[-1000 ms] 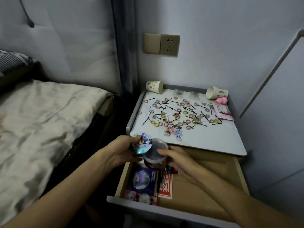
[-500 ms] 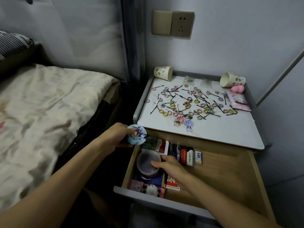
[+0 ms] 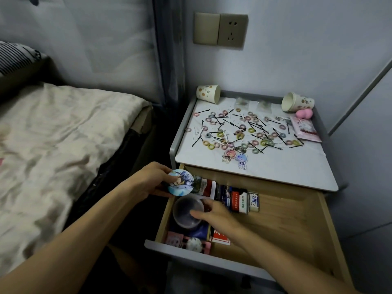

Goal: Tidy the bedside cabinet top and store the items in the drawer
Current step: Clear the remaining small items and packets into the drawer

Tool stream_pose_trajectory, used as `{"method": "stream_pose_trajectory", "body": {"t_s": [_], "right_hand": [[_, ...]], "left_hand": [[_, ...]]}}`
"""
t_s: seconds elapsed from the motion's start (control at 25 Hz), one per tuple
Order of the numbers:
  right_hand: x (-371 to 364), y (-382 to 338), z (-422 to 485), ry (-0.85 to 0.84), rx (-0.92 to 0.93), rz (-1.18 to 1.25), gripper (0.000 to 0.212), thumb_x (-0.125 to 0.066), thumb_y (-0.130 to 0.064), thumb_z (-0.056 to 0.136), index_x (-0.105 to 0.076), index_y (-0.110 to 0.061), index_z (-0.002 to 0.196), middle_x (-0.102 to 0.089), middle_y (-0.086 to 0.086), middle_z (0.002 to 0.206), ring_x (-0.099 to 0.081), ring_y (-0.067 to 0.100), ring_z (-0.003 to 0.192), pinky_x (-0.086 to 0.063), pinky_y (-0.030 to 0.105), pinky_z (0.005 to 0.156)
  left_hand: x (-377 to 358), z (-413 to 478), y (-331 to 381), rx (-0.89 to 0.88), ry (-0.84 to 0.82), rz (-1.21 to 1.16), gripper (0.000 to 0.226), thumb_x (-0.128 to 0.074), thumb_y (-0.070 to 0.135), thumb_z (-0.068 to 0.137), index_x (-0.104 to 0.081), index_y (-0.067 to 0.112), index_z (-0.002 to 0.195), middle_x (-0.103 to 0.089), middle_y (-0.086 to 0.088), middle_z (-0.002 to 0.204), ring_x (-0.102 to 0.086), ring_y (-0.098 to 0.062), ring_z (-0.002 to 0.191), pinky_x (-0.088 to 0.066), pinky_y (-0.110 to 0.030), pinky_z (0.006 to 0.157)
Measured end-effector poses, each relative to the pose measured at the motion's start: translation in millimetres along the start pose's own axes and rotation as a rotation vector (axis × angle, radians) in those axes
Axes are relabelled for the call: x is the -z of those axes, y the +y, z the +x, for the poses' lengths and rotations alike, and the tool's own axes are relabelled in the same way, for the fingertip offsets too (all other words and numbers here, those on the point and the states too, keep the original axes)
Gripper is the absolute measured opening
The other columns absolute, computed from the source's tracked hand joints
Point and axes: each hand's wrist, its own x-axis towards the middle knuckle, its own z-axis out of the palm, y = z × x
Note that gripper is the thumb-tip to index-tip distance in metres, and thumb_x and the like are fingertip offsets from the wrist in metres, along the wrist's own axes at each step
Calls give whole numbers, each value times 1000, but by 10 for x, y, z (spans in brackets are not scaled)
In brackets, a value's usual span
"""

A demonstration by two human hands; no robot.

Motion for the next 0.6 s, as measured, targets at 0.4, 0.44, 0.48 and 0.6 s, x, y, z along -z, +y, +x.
{"method": "stream_pose_trajectory", "body": {"t_s": [0.4,0.44,0.48,0.6], "right_hand": [[56,-557,17,144,582,-468,92,-84,-38,70,-35,-24,147,-36,-12,140,-41,3,123,-43,31,105],[49,-555,33,153,588,-489,91,-83,-37,71,-35,-24,147,-39,-10,138,-43,3,121,-45,29,103],[50,-542,43,165,586,-503,91,-82,-38,71,-34,-24,147,-41,-9,137,-45,5,120,-46,28,101],[56,-438,66,163,541,-535,93,-79,-44,71,-31,-27,148,-43,-6,139,-43,8,122,-44,29,102]], "left_hand": [[-132,-35,-21,-2,-82,85,19,-70,6,87,-66,0,105,-74,-17,93,-73,-24,80,-60,-33,71],[-128,-34,-26,3,-82,85,19,-69,6,87,-66,0,105,-74,-17,93,-73,-25,82,-61,-34,71],[-122,-38,-28,10,-82,88,17,-69,6,88,-66,1,104,-75,-17,93,-73,-26,84,-61,-34,72],[-85,-37,-22,-14,-19,148,13,-66,16,91,-68,8,101,-75,-12,92,-73,-23,82,-59,-29,65]]}}
